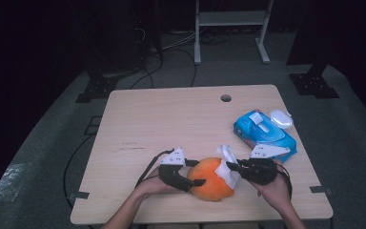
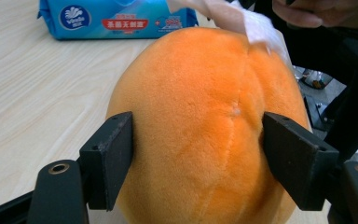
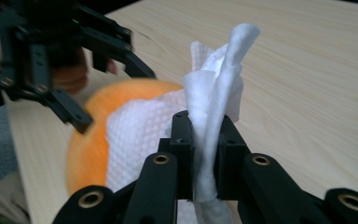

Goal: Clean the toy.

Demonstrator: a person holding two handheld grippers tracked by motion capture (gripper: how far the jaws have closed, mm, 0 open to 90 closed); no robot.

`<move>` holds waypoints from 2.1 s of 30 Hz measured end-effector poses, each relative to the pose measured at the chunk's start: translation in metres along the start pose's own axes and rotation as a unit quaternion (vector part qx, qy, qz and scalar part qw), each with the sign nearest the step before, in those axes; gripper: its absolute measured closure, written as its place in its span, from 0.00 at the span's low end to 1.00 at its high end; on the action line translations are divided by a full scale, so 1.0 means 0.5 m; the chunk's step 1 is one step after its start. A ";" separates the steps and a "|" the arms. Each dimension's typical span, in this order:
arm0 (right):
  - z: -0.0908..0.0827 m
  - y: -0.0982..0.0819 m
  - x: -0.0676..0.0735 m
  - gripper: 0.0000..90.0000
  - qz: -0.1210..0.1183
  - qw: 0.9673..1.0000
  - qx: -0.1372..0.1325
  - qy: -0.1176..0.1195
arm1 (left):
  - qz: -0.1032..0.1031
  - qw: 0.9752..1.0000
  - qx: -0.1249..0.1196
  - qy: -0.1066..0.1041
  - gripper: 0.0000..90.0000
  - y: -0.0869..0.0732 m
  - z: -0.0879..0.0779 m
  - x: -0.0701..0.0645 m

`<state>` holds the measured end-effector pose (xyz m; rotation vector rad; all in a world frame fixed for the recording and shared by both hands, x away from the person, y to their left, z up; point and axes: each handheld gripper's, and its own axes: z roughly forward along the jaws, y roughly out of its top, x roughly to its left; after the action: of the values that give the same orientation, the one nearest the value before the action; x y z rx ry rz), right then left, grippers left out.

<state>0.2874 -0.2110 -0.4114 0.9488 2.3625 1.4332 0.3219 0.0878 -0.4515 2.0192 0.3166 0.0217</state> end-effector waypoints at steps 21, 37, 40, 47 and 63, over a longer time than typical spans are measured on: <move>0.015 -0.011 0.004 0.88 0.000 1.000 0.027 0.008 | 0.030 1.000 0.004 0.005 0.29 0.010 0.010 -0.025; 0.016 -0.001 0.017 0.88 -0.008 0.999 0.030 0.022 | 0.036 0.999 0.004 0.008 0.28 0.016 0.018 -0.036; 0.002 -0.014 -0.003 0.88 0.001 0.999 0.038 -0.006 | 0.037 0.999 0.005 0.007 0.28 0.018 0.019 -0.037; -0.002 0.011 0.023 0.88 -0.009 1.000 0.010 0.019 | 0.039 0.999 0.004 0.007 0.28 0.019 0.023 -0.041; -0.016 -0.002 0.012 0.89 -0.007 1.000 0.017 0.012 | 0.016 1.000 0.005 0.006 0.33 0.027 0.016 -0.032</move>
<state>0.2786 -0.2133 -0.4077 0.9273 2.4124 1.4126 0.3104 0.0714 -0.4412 2.0343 0.2940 0.0526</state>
